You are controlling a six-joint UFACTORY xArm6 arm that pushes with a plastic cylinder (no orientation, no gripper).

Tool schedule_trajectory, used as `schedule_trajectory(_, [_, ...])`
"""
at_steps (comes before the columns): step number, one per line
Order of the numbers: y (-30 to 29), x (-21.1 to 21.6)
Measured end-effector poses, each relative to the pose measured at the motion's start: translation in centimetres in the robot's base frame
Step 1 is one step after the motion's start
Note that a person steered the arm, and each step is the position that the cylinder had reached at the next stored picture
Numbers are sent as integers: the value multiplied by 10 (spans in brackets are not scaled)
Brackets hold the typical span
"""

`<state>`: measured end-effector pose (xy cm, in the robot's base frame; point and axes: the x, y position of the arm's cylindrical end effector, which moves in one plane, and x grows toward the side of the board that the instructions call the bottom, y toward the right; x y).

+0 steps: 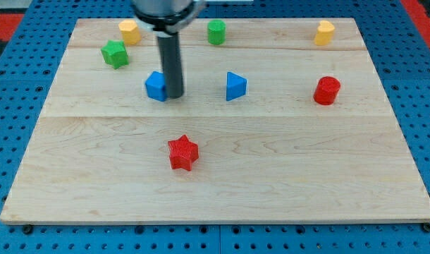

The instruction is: Slide the blue cube slightly left and up

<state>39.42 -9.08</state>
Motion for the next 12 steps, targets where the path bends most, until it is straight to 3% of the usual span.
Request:
schedule_trajectory(2, [26, -17])
schedule_trajectory(3, [12, -25])
schedule_trajectory(6, [-89, -25])
schedule_trajectory(7, [-16, -23])
schedule_trajectory(8, [-1, 16])
schedule_trajectory(9, [-35, 50])
schedule_trajectory(10, [-101, 52])
schedule_trajectory(12, [-102, 43])
